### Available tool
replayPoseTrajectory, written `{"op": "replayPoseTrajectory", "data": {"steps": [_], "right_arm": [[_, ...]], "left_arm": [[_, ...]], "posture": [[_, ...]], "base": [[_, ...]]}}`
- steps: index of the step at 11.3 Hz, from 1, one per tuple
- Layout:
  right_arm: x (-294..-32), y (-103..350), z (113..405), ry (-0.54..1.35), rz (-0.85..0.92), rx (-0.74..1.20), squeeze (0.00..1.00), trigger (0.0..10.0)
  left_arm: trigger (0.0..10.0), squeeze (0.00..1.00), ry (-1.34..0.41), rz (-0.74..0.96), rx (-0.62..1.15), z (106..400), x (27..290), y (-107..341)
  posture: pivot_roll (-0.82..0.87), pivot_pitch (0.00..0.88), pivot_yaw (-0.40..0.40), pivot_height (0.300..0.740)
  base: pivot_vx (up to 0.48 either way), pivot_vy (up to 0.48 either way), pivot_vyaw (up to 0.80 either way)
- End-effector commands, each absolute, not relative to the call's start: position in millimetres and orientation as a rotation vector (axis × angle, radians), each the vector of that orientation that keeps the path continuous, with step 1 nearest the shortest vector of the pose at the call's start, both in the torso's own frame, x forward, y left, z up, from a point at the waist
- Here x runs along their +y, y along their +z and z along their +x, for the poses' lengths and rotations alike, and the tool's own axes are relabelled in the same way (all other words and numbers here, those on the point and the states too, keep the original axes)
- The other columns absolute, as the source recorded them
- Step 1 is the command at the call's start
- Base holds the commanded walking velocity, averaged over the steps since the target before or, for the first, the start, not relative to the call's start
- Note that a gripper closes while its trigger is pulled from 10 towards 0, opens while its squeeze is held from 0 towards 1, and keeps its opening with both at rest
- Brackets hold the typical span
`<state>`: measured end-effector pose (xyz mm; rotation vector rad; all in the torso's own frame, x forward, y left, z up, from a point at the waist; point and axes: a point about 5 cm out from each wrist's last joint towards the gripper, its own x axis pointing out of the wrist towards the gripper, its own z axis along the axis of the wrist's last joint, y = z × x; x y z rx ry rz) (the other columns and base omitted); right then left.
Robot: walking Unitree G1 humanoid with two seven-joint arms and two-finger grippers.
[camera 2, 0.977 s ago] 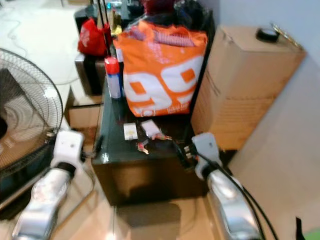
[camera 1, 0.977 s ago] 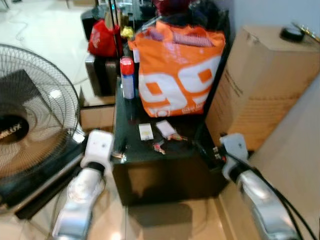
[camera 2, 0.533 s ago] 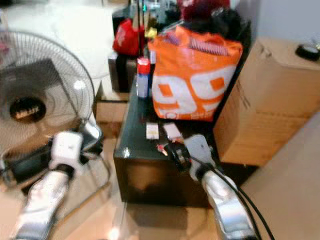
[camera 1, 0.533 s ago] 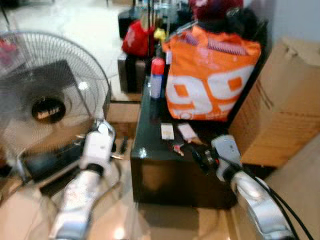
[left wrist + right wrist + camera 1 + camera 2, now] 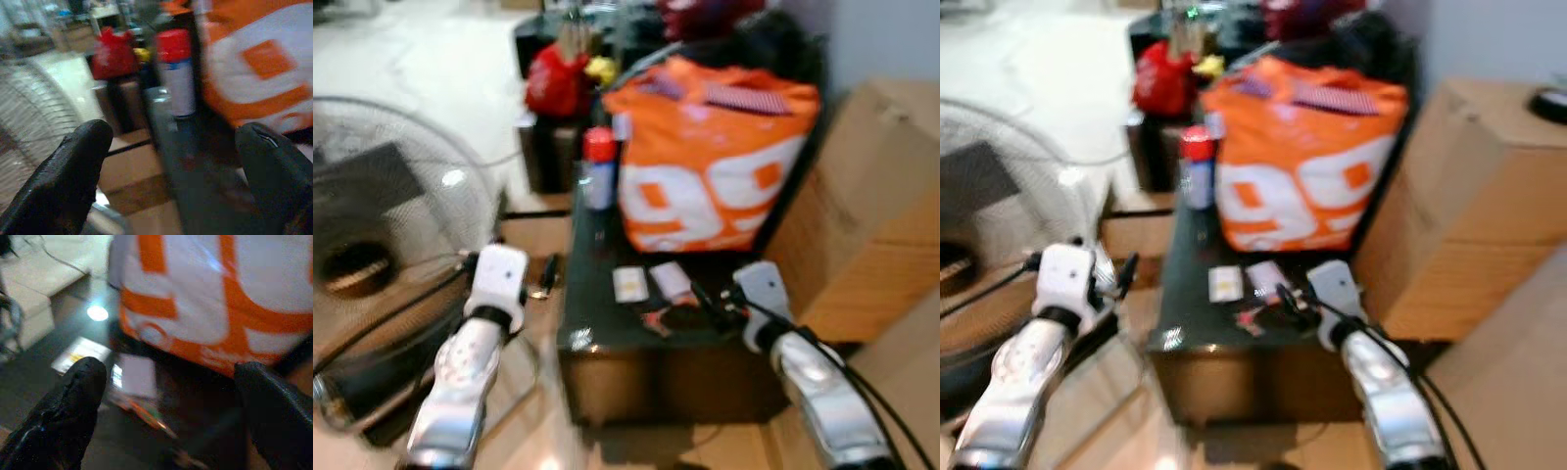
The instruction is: Hang keys on a hook
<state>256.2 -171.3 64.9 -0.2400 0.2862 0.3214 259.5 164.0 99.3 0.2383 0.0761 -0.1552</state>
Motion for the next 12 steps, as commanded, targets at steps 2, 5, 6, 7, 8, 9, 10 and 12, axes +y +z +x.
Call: {"op": "replayPoseTrajectory", "data": {"steps": [2,5,6,7,8,9,10,12], "right_arm": [[-172,66,260,0.323,-0.258,0.309,0.00,10.0],[-165,52,272,0.411,-0.322,0.387,0.00,10.0],[-161,45,276,0.436,-0.323,0.411,0.00,10.0],[-158,42,278,0.454,-0.318,0.423,0.03,10.0],[-154,36,283,0.467,-0.281,0.446,1.00,10.0],[-155,30,288,0.436,-0.272,0.474,0.36,10.0],[-155,27,295,0.398,-0.245,0.478,0.00,10.0],[-150,29,302,0.373,-0.180,0.442,0.00,10.0]], "left_arm": [[10.0,0.00,-0.213,0.257,0.103,259,164,98],[10.0,0.00,-0.443,0.351,0.169,256,152,84],[10.0,0.00,-0.461,0.355,0.166,258,151,85],[10.0,0.00,-0.477,0.355,0.164,259,151,87],[10.0,0.00,-0.523,0.366,0.161,259,149,89],[10.0,0.00,-0.582,0.357,0.166,256,145,89],[10.0,0.00,-0.655,0.364,0.169,253,141,90],[10.0,0.00,-0.729,0.384,0.170,248,138,94]], "posture": [[-0.10,0.000,-0.041,0.740],[-0.12,0.000,-0.043,0.740],[-0.12,0.012,-0.042,0.740],[-0.12,0.039,-0.042,0.740],[-0.12,0.071,-0.037,0.740],[-0.12,0.102,-0.025,0.740],[-0.11,0.125,-0.016,0.740],[-0.09,0.173,0.008,0.740]], "base": [[0.000,0.000,0.00],[0.000,0.000,0.00],[0.000,0.000,0.00],[0.000,0.000,0.00],[0.000,0.000,0.00],[0.000,0.000,0.00],[0.000,0.000,0.00],[0.000,0.000,0.00]]}}
